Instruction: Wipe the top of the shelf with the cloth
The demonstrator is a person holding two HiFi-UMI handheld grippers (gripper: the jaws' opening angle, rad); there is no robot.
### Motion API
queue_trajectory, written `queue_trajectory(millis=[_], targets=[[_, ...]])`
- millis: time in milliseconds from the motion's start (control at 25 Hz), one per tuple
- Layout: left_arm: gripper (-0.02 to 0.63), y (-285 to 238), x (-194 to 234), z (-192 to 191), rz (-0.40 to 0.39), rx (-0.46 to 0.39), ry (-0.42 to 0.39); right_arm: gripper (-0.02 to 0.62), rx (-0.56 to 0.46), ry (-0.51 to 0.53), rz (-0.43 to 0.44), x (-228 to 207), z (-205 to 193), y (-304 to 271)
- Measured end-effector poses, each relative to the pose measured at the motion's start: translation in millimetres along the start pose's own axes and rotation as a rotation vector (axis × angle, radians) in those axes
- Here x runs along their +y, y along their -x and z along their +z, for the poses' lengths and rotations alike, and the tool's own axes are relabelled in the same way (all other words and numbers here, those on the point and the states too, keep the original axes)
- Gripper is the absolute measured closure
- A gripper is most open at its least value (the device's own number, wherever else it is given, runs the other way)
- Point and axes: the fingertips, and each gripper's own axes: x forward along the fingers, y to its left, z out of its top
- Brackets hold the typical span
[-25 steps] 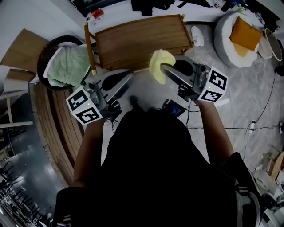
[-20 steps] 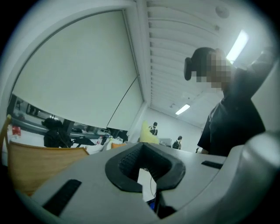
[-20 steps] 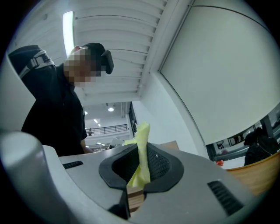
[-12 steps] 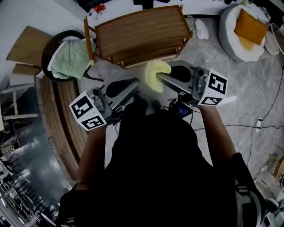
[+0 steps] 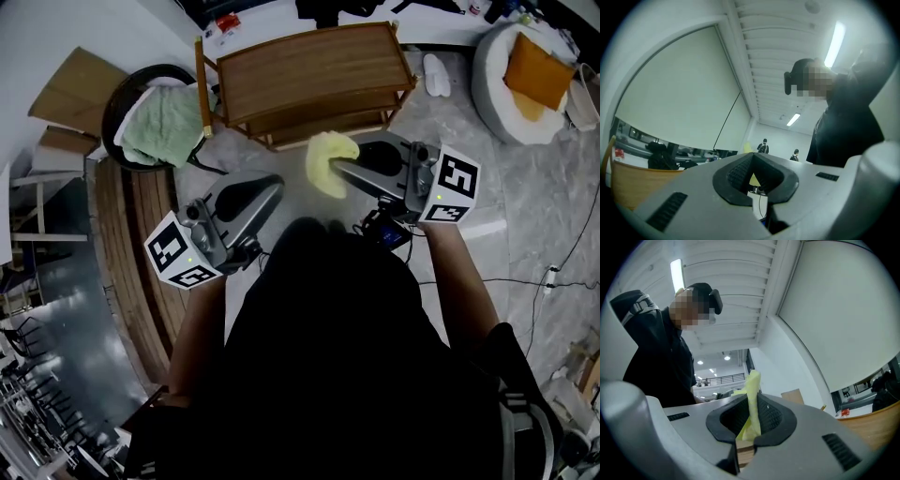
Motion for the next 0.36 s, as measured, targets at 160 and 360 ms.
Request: queue_trajectory(millis=[160,360], targets=[[0.595,10,7,12,0.032,-0.066,0.004,0.548,0.014,0.020,0.006,3,5,0],[0.595,2,6,12,0.023,-0.042,-0.037,0.548,-0.002,0.038,0.006,6,14,-2]])
